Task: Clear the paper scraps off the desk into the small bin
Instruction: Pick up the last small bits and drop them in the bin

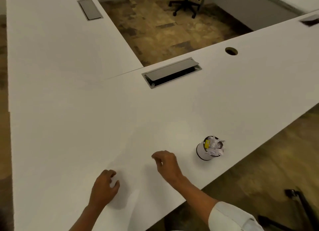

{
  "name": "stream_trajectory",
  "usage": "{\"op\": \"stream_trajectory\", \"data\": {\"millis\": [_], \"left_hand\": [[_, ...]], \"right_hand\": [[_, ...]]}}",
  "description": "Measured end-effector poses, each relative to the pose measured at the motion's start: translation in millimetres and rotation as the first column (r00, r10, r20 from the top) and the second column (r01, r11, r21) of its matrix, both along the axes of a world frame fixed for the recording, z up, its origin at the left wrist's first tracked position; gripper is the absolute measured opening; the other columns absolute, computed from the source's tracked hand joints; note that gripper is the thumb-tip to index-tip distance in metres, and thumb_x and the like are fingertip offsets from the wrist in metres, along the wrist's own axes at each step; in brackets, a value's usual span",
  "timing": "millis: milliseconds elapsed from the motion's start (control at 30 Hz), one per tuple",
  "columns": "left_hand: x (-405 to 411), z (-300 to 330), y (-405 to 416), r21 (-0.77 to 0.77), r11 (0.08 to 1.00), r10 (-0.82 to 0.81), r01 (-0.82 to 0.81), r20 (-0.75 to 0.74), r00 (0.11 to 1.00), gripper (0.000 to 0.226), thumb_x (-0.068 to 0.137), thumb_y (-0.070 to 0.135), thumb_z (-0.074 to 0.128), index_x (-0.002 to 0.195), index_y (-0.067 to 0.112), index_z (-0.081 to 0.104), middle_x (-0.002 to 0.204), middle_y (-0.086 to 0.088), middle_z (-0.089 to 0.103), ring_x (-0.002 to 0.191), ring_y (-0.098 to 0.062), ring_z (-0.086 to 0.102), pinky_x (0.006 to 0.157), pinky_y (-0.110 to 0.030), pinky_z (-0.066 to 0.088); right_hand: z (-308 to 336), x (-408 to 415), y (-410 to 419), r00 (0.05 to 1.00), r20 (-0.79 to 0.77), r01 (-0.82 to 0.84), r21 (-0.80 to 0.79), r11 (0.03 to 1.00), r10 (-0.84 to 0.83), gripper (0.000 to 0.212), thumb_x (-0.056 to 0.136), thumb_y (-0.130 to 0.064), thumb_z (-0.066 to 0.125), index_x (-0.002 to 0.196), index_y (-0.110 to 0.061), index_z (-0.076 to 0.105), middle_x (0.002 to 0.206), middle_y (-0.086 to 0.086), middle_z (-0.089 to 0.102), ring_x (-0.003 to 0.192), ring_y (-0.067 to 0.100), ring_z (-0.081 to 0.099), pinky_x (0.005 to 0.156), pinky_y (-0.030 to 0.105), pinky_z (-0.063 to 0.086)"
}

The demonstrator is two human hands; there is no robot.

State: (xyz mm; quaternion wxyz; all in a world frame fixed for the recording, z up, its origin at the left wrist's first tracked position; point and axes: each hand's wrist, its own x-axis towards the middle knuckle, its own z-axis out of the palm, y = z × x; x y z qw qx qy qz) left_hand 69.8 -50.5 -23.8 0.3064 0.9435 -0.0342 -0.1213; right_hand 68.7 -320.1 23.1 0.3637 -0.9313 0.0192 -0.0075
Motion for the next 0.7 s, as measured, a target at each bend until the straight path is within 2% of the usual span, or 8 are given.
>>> {"op": "stream_trajectory", "data": {"millis": [100,167,233,300,367,433,567,700], "left_hand": [[-6.1,-2.7,-12.1,0.036,0.994,-0.096,0.099,-0.058,0.994,0.038,0.073,0.015,0.078,0.109,0.008,0.066,0.092,-0.003,0.059,0.068,-0.014,0.057,0.063,-0.027,0.049],[-11.1,-4.5,-21.5,0.068,0.986,-0.146,0.152,-0.085,0.986,0.04,0.077,0.018,0.075,0.115,0.008,0.065,0.099,-0.004,0.059,0.072,-0.016,0.058,0.065,-0.027,0.05],[-15.0,-5.6,-28.6,0.095,0.98,-0.168,0.175,-0.077,0.983,0.035,0.08,0.017,0.072,0.114,0.009,0.067,0.1,-0.003,0.058,0.075,-0.018,0.06,0.063,-0.028,0.05],[-17.4,-7.4,-32.4,0.133,0.97,-0.198,0.203,-0.051,0.979,0.025,0.08,0.011,0.072,0.104,0.009,0.071,0.093,-0.003,0.059,0.072,-0.019,0.06,0.056,-0.025,0.046],[-19.2,-8.3,-34.1,0.172,0.96,-0.221,0.221,-0.021,0.975,0.015,0.078,0.003,0.072,0.091,0.008,0.074,0.083,-0.002,0.059,0.067,-0.02,0.06,0.05,-0.024,0.042],[-21.5,-10.7,-33.0,0.199,0.955,-0.224,0.218,0.007,0.975,0.014,0.074,-0.004,0.074,0.082,0.007,0.074,0.078,-0.002,0.06,0.065,-0.021,0.061,0.047,-0.024,0.045],[-25.9,-14.9,-30.4,0.291,0.934,-0.23,0.207,0.044,0.972,0.027,0.061,-0.012,0.078,0.08,0.007,0.074,0.077,-0.004,0.065,0.068,-0.026,0.064,0.043,-0.029,0.05],[-30.3,-14.4,-35.0,0.36,0.91,-0.251,0.207,0.077,0.965,0.035,0.049,-0.02,0.077,0.076,0.002,0.072,0.075,-0.009,0.067,0.064,-0.031,0.062,0.04,-0.03,0.049]], "right_hand": [[33.9,-6.9,-67.4,0.971,0.059,0.233,0.009,0.973,-0.233,0.017,0.083,0.003,0.065,0.091,-0.008,0.076,0.091,0.003,0.077,0.082,0.016,0.071,0.077,0.03,0.057],[52.0,-11.7,-113.6,0.94,0.055,0.338,-0.044,0.94,-0.336,0.016,0.085,0.002,0.065,0.09,-0.008,0.076,0.087,0.003,0.076,0.077,0.014,0.07,0.074,0.027,0.057],[62.4,-15.6,-154.5,0.904,-0.01,0.424,-0.107,0.9,-0.427,0.016,0.087,0.0,0.062,0.091,-0.011,0.074,0.081,0.002,0.073,0.072,0.014,0.067,0.066,0.023,0.056],[66.4,-17.9,-181.8,0.861,-0.096,0.483,-0.159,0.861,-0.5,0.015,0.089,-0.004,0.059,0.094,-0.015,0.068,0.08,0.002,0.067,0.071,0.018,0.065,0.059,0.023,0.053],[62.9,-17.4,-196.3,0.843,-0.145,0.489,-0.196,0.85,-0.518,0.013,0.089,-0.006,0.061,0.099,-0.015,0.064,0.083,0.004,0.065,0.074,0.022,0.065,0.063,0.031,0.058],[54.5,-14.8,-202.2,0.845,-0.179,0.452,-0.266,0.852,-0.504,0.015,0.089,-0.005,0.061,0.1,-0.012,0.067,0.085,0.01,0.068,0.076,0.027,0.067,0.069,0.035,0.06],[36.8,-7.4,-202.6,0.843,-0.277,0.341,-0.387,0.857,-0.461,0.02,0.084,-0.002,0.06,0.091,-0.011,0.077,0.087,0.014,0.073,0.08,0.031,0.069,0.068,0.03,0.056],[30.2,2.1,-202.4,0.818,-0.372,0.26,-0.441,0.859,-0.438,0.025,0.081,-0.005,0.069,0.104,-0.014,0.075,0.101,0.012,0.072,0.089,0.029,0.068,0.072,0.027,0.054]]}}
